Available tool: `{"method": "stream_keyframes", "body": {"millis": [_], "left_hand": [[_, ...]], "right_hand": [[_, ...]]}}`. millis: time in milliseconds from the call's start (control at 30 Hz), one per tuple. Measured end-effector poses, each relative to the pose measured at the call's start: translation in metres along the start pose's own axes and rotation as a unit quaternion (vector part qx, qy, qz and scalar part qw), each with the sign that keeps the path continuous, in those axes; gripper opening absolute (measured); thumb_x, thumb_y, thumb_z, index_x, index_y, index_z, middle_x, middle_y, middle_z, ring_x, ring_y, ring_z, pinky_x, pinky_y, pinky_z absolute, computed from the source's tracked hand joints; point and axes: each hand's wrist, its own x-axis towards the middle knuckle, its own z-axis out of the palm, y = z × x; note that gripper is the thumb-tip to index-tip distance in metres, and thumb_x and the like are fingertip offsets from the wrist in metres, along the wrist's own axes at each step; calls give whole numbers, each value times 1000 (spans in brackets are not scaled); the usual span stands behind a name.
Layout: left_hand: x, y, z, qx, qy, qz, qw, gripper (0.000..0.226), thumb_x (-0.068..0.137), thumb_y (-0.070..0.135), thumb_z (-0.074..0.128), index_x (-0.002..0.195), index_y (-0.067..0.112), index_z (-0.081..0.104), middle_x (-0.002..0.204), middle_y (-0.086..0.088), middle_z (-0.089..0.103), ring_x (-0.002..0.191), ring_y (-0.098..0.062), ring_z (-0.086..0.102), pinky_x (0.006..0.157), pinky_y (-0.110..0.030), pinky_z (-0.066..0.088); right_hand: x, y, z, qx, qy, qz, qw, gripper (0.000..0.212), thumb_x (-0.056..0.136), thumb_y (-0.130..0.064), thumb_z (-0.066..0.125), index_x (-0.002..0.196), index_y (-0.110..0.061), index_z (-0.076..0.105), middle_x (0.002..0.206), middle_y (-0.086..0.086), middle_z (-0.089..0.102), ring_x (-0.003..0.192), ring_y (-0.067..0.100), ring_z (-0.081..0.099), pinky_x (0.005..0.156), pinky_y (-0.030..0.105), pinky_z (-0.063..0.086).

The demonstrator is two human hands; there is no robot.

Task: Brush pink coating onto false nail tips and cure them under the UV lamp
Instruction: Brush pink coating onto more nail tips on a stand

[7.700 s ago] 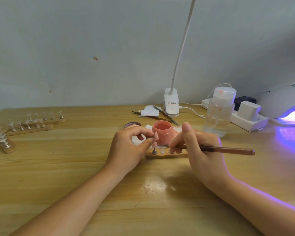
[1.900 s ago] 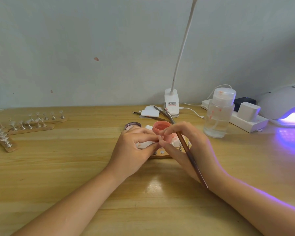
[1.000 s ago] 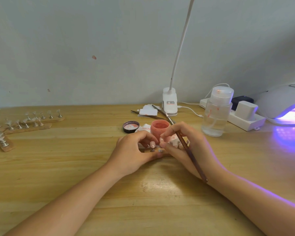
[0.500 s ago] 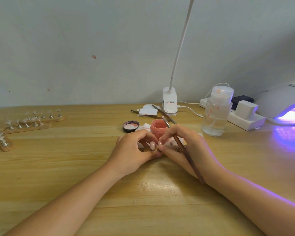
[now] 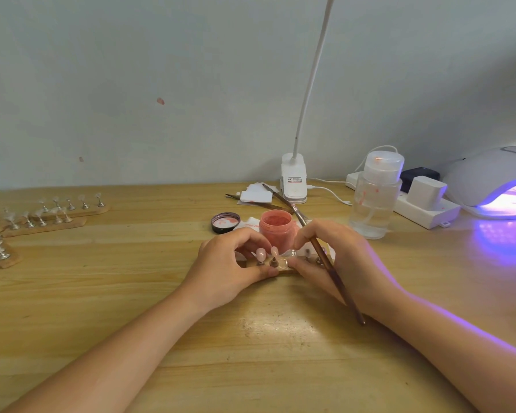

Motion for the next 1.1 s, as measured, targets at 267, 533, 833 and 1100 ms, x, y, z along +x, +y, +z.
{"method": "stream_keyframes", "body": {"millis": [267, 533, 833, 1100], "left_hand": [[-1, -1, 0, 15, 2, -5, 1000, 34, 61, 26, 83, 89, 26, 63, 70, 16, 61, 80, -8, 62, 85, -32, 48], [-8, 11, 0, 66, 100, 139, 983, 22, 66, 54, 62, 83, 40, 61, 88, 18, 60, 94, -2, 53, 89, -45, 38], [-7, 10, 1, 87, 102, 166, 977, 12, 70, 47, 64, 80, 41, 62, 85, 25, 60, 92, 3, 50, 87, -29, 28], [-6, 12, 1, 79, 131, 155, 976, 14, 69, 28, 68, 73, 41, 66, 82, 29, 61, 91, 9, 52, 85, -32, 31]], "right_hand": [[1, -7, -3, -8, 42, -63, 997, 17, 72, -25, 72, 82, -13, 64, 81, -7, 67, 83, 8, 56, 77, 30, 46], [2, -14, 1, 110, 87, -39, 989, 23, 75, -32, 71, 87, -15, 61, 86, -1, 69, 88, 19, 66, 77, 49, 50], [2, -16, 6, 118, 75, -43, 989, 23, 75, -37, 71, 89, -31, 55, 89, -7, 68, 94, 8, 63, 81, 39, 52], [1, -17, 6, 102, 70, -33, 992, 27, 76, -41, 65, 92, -19, 62, 94, -7, 68, 93, 12, 63, 79, 37, 52]]}}
